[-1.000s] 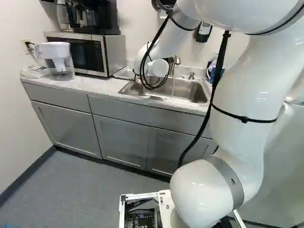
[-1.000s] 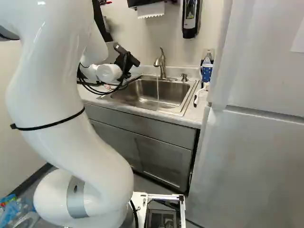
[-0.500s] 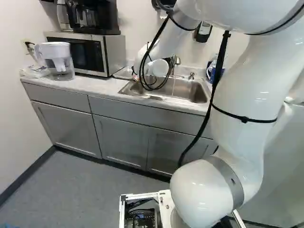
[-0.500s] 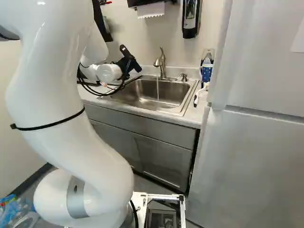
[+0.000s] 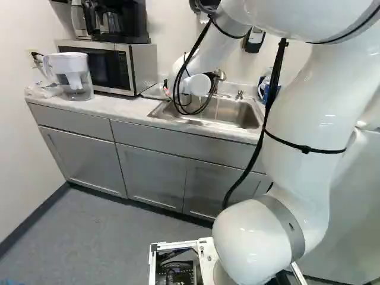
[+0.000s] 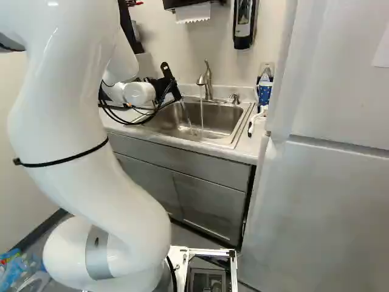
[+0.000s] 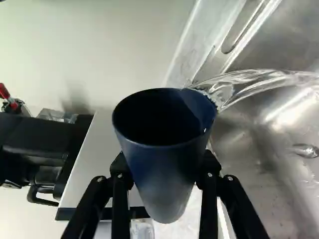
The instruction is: Rinse the cup and place it in the tray
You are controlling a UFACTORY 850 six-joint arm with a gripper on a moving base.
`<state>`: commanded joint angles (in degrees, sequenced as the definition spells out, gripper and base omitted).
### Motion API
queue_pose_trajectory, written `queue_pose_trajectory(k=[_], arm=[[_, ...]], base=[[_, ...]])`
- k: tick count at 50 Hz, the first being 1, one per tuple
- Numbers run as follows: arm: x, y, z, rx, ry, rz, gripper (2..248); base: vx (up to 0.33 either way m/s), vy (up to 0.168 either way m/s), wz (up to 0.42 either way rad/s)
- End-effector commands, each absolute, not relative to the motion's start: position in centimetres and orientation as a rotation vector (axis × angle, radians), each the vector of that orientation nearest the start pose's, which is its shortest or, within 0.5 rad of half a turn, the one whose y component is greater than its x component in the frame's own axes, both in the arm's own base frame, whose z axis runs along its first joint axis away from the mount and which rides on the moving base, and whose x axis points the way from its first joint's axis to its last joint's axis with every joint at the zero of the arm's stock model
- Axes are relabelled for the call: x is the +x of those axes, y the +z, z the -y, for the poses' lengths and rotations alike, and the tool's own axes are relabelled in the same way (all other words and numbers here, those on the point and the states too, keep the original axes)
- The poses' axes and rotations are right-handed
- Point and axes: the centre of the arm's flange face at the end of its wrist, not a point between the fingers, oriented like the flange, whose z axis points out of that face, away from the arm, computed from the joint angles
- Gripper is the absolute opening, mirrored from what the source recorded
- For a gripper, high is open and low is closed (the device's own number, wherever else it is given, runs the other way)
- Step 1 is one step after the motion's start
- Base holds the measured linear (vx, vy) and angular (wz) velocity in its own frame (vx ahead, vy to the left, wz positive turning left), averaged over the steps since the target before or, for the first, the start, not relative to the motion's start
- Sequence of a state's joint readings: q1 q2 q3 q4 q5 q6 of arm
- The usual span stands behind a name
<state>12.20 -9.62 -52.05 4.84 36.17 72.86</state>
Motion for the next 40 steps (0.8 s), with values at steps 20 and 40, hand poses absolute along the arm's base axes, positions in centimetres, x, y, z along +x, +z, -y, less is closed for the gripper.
queue_pose_trajectory(k=[20,40], arm=[[53.99,51.74,-11.21,-1.461,-1.02,-1.203,125],[53.99,51.74,-11.21,-1.303,-0.876,-1.326,125]], base=[[0.0,0.0,0.0],[0.0,0.0,0.0]])
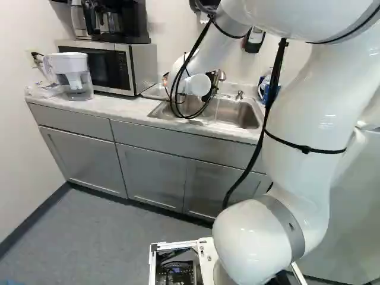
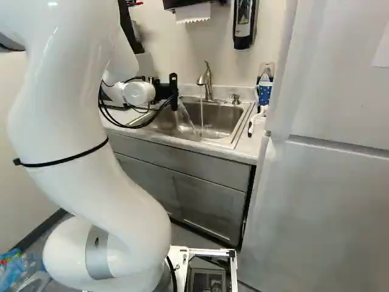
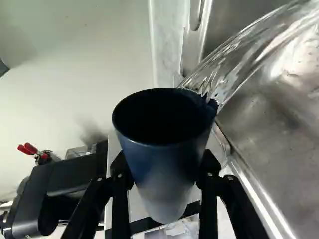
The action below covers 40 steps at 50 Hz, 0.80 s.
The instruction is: Rinse the cup and place it in the tray
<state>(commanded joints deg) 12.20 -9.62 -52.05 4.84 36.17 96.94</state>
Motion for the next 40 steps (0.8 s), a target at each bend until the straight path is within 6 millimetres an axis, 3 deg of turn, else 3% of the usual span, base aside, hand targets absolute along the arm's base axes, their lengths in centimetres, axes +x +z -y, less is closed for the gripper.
queue_pose_trajectory(k=[16,40], arm=[[53.99,51.74,-11.21,-1.173,-0.76,-1.413,125],[53.99,51.74,-11.21,-1.173,-0.76,-1.413,125]], base=[[0.0,0.0,0.0],[0.0,0.0,0.0]])
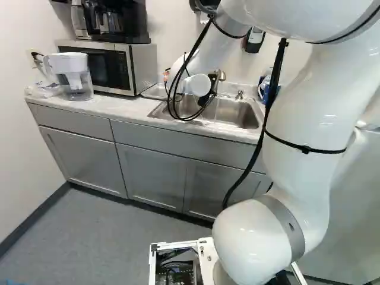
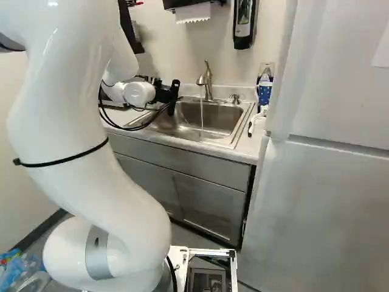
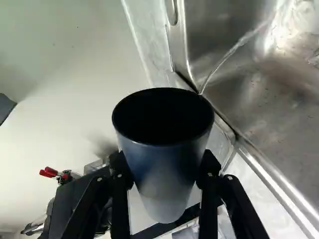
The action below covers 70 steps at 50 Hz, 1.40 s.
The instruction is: Rinse the cup and place it in the tray
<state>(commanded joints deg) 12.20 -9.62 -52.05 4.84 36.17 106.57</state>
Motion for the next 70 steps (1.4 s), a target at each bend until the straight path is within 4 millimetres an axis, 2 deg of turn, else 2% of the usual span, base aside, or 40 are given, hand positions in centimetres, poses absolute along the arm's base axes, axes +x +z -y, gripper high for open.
queue_pose_trajectory(k=[46,70], arm=[[53.99,51.74,-11.21,-1.174,-0.761,-1.412,125],[53.99,51.74,-11.21,-1.343,-0.913,-1.296,125]], base=[[0.0,0.0,0.0],[0.0,0.0,0.0]])
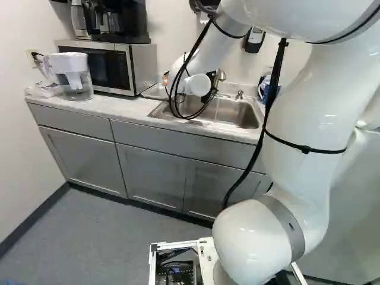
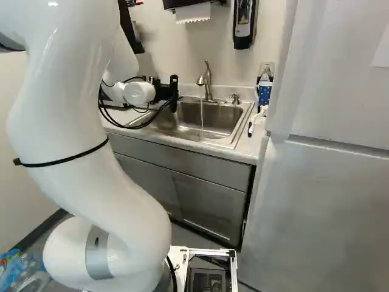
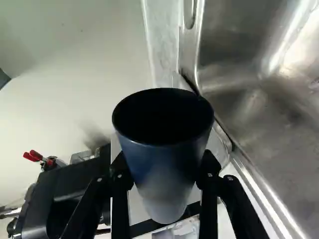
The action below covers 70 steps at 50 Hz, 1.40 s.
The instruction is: Rinse the cup and place it in the tray
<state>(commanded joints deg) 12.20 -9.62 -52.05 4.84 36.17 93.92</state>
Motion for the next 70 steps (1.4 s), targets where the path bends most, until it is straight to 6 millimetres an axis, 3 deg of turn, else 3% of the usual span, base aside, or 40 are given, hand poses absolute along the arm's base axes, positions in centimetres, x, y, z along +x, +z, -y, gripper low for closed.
queue_pose_trajectory(k=[70], arm=[[53.99,51.74,-11.21,-1.859,-1.396,-0.786,125]], base=[[0.0,0.0,0.0]])
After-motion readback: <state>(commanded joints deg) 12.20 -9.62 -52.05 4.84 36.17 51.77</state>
